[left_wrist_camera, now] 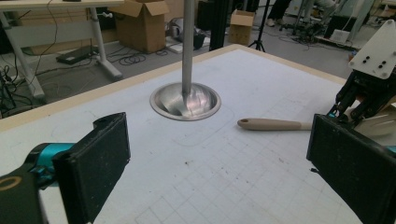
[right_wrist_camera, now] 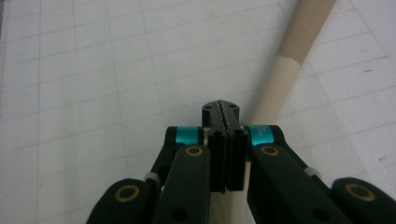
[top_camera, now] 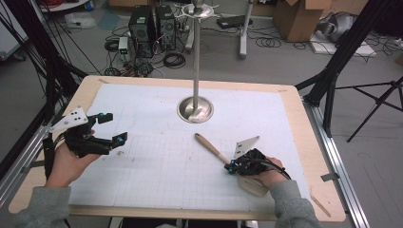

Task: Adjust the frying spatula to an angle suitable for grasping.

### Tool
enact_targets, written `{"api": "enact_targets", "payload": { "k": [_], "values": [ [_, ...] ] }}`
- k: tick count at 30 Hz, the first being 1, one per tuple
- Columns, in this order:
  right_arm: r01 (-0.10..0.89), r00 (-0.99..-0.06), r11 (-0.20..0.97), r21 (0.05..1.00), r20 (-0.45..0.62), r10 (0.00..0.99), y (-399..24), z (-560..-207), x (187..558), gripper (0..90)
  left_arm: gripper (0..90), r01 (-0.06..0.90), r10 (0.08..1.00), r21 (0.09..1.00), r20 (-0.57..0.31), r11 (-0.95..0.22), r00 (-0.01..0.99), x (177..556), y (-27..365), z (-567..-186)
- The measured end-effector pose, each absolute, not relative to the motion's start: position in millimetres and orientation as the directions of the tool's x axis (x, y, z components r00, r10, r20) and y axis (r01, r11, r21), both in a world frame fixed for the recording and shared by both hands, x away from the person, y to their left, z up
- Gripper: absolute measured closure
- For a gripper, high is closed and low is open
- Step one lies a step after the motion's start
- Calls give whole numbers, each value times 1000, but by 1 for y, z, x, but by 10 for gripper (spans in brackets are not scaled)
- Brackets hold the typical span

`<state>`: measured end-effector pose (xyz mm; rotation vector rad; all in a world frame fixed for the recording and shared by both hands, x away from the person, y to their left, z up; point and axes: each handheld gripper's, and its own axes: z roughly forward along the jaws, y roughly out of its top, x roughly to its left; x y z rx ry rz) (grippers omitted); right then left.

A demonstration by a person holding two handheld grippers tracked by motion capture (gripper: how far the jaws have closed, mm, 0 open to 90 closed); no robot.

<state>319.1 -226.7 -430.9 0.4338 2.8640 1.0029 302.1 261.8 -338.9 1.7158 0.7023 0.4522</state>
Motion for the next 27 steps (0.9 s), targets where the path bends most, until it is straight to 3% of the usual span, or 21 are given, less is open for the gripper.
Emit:
{"api": "enact_targets", "payload": {
  "k": [27],
  "values": [
    [227,-955,761,608,-15,296,-243,-429,323,900,66,216,669,965,-64,-147,741,300,264,-338]
  ]
}}
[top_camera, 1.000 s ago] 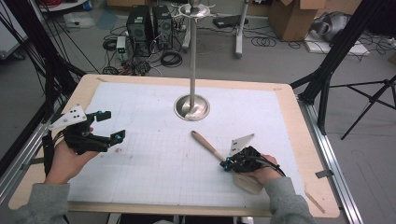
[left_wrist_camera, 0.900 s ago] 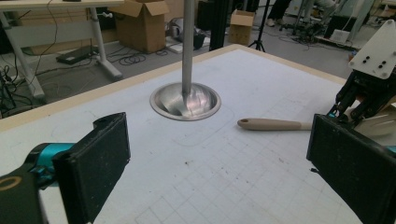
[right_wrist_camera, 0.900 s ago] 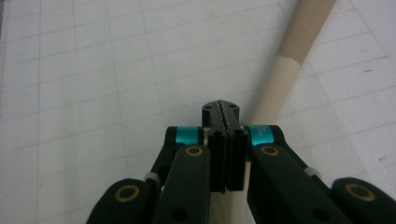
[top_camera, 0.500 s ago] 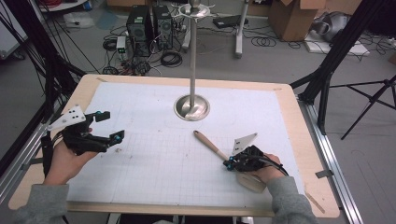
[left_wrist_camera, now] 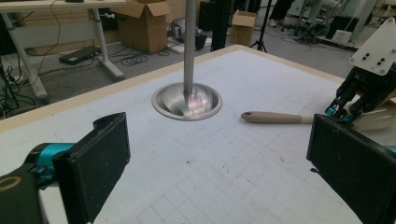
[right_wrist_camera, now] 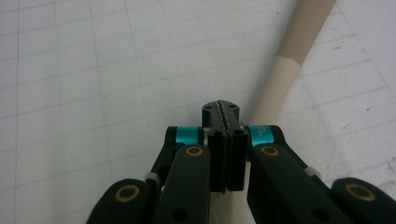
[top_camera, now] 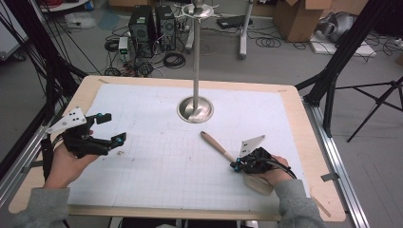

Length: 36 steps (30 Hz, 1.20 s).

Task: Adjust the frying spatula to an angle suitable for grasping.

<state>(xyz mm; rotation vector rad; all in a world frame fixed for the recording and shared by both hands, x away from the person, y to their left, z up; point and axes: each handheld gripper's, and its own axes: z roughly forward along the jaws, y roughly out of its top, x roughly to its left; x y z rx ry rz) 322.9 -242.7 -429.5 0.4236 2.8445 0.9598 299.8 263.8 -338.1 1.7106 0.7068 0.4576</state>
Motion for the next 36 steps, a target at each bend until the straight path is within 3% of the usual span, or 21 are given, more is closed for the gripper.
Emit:
{"api": "enact_targets", "payload": {
  "k": [9,13,19,27,34,36],
  "values": [
    [262,-926,666,698,-12,377,-248,-415,319,900,66,216,670,965,-62,-149,740,300,263,-338],
    [279,-904,666,692,-44,425,-246,-412,314,890,66,212,669,966,-61,-147,740,301,264,-337],
    [277,-885,655,704,-78,458,-244,-408,309,821,66,210,668,968,-63,-141,742,302,264,-336],
    [319,-837,595,737,-76,542,-242,-398,304,614,66,209,663,968,-68,-136,746,304,263,-336],
    [402,-765,511,760,-29,644,-244,-394,303,374,66,212,656,970,-82,-122,751,307,263,-337],
    [406,-749,476,780,-15,662,-246,-393,303,267,66,213,656,970,-86,-116,750,308,264,-337]
  ]
}}
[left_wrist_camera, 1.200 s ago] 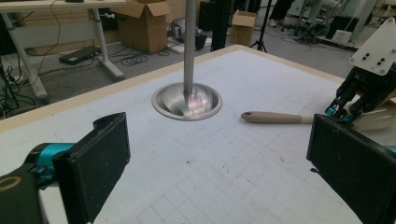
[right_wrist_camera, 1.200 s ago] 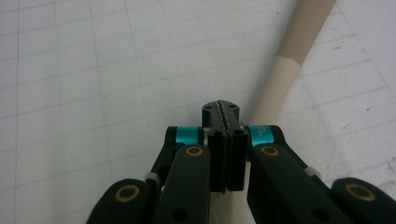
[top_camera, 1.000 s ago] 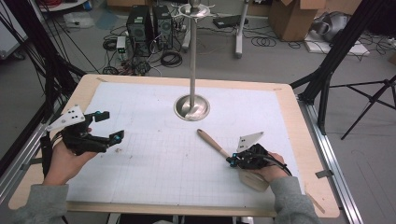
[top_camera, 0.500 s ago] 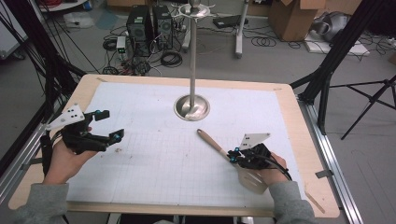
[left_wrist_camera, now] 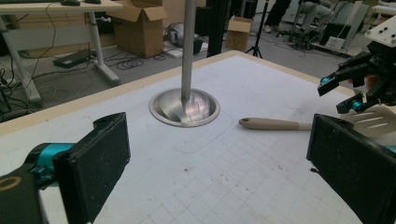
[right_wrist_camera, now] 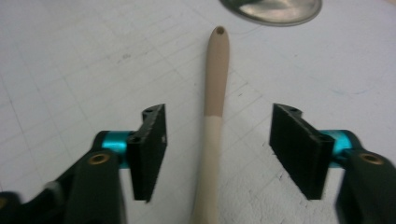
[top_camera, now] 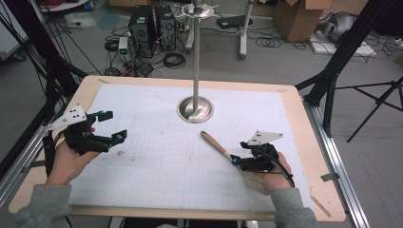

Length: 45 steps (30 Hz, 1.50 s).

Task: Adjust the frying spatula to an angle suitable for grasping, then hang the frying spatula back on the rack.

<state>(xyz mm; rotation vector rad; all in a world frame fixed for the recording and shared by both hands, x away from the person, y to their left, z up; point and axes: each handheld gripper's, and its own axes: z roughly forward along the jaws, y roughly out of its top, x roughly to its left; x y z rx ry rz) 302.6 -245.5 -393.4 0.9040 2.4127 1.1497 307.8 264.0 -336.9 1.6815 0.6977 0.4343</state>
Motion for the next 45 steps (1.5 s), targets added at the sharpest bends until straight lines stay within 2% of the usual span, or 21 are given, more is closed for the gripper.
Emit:
{"api": "enact_targets", "payload": {
  "k": [4,13,25,45],
  "values": [
    [413,-717,400,818,21,697,-248,-391,299,175,66,214,657,971,-93,-107,748,308,266,-337],
    [424,-705,358,832,55,707,-244,-392,299,170,66,215,665,971,-91,-106,741,306,269,-337],
    [435,-694,356,827,56,717,-244,-395,300,158,66,212,659,971,-85,-115,747,304,264,-337],
    [461,-705,451,764,7,709,-232,-407,306,158,66,220,662,967,-82,-128,745,306,264,-340]
  ]
}}
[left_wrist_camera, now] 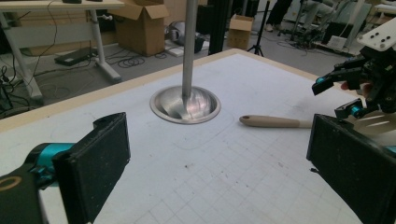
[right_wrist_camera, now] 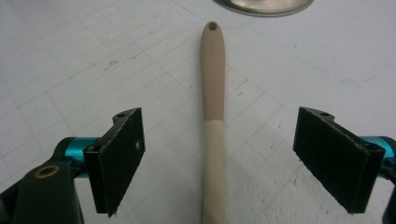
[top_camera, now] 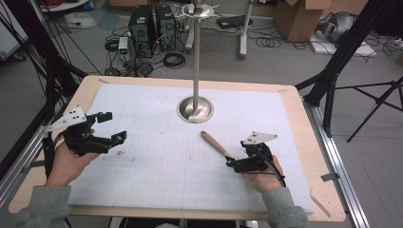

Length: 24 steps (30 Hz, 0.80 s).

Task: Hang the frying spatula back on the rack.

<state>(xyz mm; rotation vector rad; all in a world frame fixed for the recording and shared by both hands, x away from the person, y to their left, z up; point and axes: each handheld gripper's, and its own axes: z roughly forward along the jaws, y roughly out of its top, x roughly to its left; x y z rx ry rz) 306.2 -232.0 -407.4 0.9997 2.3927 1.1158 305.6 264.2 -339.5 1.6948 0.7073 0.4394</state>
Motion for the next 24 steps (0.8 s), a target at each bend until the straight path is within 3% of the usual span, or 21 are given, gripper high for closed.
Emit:
{"api": "enact_targets", "payload": {
  "k": [14,24],
  "values": [
    [523,-682,450,724,38,730,-233,-415,310,166,66,220,663,966,-77,-134,744,306,262,-340],
    [552,-689,531,643,-8,725,-226,-416,315,270,66,221,665,965,-75,-139,743,305,263,-340]
  ]
}}
